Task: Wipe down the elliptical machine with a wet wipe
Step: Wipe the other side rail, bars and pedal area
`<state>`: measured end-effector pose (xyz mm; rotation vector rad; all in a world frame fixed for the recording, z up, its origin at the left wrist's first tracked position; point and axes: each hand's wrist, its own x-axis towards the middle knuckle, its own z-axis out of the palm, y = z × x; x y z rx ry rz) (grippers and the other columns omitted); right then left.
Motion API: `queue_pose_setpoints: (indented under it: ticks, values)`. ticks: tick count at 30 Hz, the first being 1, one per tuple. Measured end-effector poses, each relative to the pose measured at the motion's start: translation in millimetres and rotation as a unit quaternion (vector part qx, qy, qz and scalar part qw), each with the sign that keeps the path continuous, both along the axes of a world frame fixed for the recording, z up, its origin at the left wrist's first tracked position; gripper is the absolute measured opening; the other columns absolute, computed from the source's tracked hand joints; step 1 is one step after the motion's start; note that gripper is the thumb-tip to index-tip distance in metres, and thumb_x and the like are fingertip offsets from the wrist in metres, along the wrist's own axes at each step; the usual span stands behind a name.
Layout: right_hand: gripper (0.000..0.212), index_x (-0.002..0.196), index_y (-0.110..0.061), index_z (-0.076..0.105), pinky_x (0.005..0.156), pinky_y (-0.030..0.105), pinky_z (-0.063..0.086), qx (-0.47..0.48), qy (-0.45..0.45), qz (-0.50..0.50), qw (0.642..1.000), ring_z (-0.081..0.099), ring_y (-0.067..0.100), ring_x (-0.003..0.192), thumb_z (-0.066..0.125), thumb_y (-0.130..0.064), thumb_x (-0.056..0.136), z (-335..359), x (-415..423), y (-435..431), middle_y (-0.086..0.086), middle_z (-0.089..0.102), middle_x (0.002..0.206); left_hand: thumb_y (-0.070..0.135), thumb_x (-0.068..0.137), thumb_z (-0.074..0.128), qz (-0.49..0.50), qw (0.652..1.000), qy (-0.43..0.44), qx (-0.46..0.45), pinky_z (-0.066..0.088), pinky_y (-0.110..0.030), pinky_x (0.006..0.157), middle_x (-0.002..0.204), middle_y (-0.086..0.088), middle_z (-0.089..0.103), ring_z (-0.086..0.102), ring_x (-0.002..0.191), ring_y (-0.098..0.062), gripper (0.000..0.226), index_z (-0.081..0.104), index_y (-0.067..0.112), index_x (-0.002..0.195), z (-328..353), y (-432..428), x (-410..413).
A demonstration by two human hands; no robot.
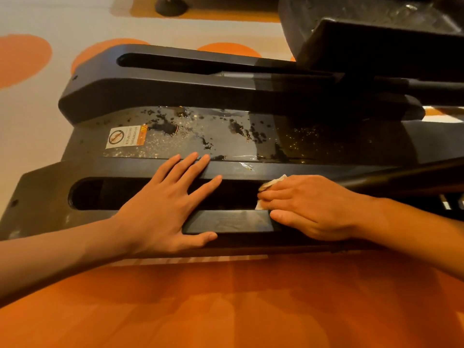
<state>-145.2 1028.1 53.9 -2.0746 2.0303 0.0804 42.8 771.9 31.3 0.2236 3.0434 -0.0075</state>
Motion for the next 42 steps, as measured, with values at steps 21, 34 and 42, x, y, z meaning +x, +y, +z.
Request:
queue_pose_setpoints:
  ticks: [21,34,42]
  values:
    - [0.062,0.151,0.001,0.044,0.122,0.051,0.029,-0.059,0.188,-0.233,0.952,0.038,0.037,0.148,0.035,-0.042,0.107,17.8,-2.3,122.0,0.023,0.043,0.156,0.085,0.090,0.036,-0.072,0.997,-0.014,-0.008,0.014,-0.056,0.125,0.169,-0.026,0.020,0.015,0.158,-0.041,0.102,0.027,0.016,0.164,3.2,-16.9,-1.8]
    - [0.067,0.152,-0.009,0.045,0.127,0.048,0.016,-0.049,0.137,-0.519,0.842,0.030,0.031,0.151,0.023,-0.051,0.104,-9.4,70.0,22.6,0.013,0.043,0.156,0.088,0.088,0.035,-0.058,0.997,-0.025,0.049,0.019,-0.057,0.122,0.167,-0.022,0.028,0.021,0.157,-0.039,0.100,0.039,0.018,0.160,5.6,-15.4,-5.6]
    - [0.067,0.156,-0.011,0.039,0.127,0.052,0.014,0.006,0.202,-0.548,0.812,0.021,0.029,0.156,0.027,-0.051,0.103,17.7,38.1,81.3,0.013,0.031,0.165,0.088,0.081,0.046,-0.058,0.996,-0.009,0.067,0.020,-0.057,0.122,0.165,-0.023,0.031,0.026,0.155,-0.042,0.104,0.044,0.017,0.158,-1.2,-18.0,-6.7]
